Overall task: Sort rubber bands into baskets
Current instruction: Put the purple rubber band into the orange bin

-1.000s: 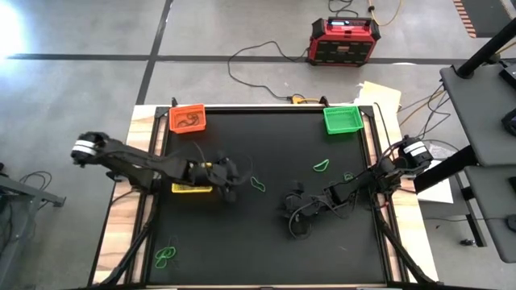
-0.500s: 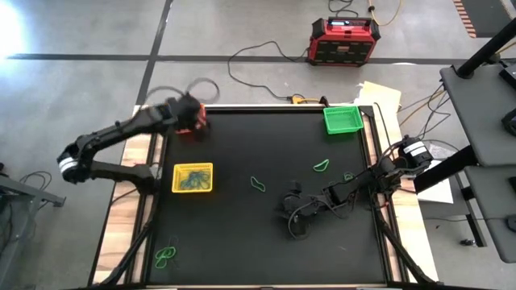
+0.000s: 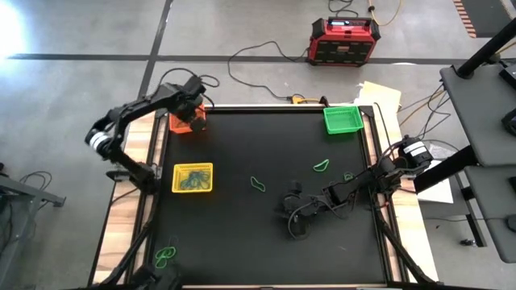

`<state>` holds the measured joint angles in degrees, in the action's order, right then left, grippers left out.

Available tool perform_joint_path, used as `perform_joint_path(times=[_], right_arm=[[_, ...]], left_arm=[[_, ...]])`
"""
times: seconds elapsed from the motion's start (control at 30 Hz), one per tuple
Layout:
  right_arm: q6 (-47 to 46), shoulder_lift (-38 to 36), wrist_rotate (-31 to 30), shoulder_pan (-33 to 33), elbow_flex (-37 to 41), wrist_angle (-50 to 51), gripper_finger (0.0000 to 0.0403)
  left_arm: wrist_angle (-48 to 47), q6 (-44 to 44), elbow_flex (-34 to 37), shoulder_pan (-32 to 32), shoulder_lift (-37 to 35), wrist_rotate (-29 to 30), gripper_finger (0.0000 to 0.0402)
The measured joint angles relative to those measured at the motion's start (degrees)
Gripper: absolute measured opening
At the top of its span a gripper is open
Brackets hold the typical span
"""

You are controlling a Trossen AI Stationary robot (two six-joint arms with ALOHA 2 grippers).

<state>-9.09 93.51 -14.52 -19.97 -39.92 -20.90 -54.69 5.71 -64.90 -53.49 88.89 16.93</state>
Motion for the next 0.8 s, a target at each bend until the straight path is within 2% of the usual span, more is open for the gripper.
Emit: perform_joint_path(times=[0.17,0.47,0.63,0.8], right_arm=[[-0.03,0.0,0.0,0.0,0.0,0.12,0.0176],[-2.78,0.02,0.04,0.0,0.0,1.19,0.0176],[-3.62,0.02,0.03,0.0,0.0,1.27,0.0176],[-3.77,0.02,0.02,0.13,0.0,1.26,0.0176]], left_arm=[[1.71,-1.35,0.45,-3.27,4.66,0.06,0.0],[7.72,-1.78,0.83,-4.46,10.37,-0.38,0.0],[8.89,-4.02,0.85,-4.51,12.12,-3.98,0.0],[11.13,-6.24,0.85,-4.31,12.07,-4.13,0.0001]])
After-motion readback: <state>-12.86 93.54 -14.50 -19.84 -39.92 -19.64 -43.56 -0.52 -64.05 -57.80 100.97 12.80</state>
